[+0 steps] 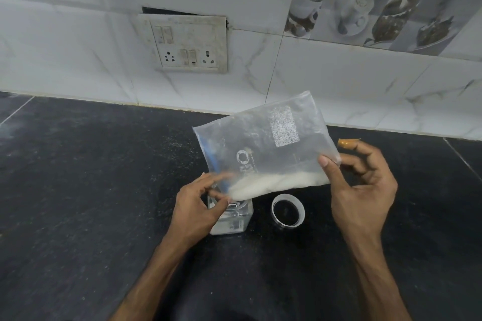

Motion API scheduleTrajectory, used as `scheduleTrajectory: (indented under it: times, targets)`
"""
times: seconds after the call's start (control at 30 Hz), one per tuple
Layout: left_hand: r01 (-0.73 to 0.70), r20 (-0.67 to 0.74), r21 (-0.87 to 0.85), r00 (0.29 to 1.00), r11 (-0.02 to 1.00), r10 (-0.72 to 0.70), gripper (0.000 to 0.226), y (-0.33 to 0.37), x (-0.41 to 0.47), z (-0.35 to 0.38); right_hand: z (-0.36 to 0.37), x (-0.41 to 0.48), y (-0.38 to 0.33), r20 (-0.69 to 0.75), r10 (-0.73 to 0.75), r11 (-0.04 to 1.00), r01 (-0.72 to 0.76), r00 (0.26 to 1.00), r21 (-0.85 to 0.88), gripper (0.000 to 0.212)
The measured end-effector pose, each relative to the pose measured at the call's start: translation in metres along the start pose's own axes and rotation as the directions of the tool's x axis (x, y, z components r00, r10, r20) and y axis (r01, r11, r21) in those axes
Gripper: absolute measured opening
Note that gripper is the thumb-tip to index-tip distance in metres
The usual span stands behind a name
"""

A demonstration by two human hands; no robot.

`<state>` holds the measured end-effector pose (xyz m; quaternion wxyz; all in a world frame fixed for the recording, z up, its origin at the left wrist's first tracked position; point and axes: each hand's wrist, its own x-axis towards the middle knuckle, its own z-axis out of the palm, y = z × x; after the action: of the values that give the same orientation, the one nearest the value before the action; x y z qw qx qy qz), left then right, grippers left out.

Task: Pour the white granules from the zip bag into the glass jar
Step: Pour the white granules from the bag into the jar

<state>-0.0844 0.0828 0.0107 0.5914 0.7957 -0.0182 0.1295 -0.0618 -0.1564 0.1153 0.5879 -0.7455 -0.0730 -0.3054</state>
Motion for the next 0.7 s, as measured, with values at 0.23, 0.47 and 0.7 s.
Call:
scheduleTrajectory:
  times: [0.23,0.47,0.7]
  targets:
    - [-0.004,-0.006,0.013,1.0,1.0,0.005,0.057,0.0,0.0002,-0.0011,0.0017,0.0005,0.0021,0.005,0.001,1.0,-0.001,1.0,-0.002,0.036]
    - [-0.02,-0.006,0.019,1.0,1.0,0.021,0.058,0.0035,-0.0005,-0.0007,0.0016,0.0,0.0044,-0.005,-0.011,1.0,0.011,1.0,-0.005,0.034]
    - [-0.018,0.0,0.014,1.0,1.0,0.018,0.059,0.0011,0.0,-0.0004,0.001,-0.0016,0.0053,-0.004,-0.017,1.0,0.017,1.0,-0.018,0.034]
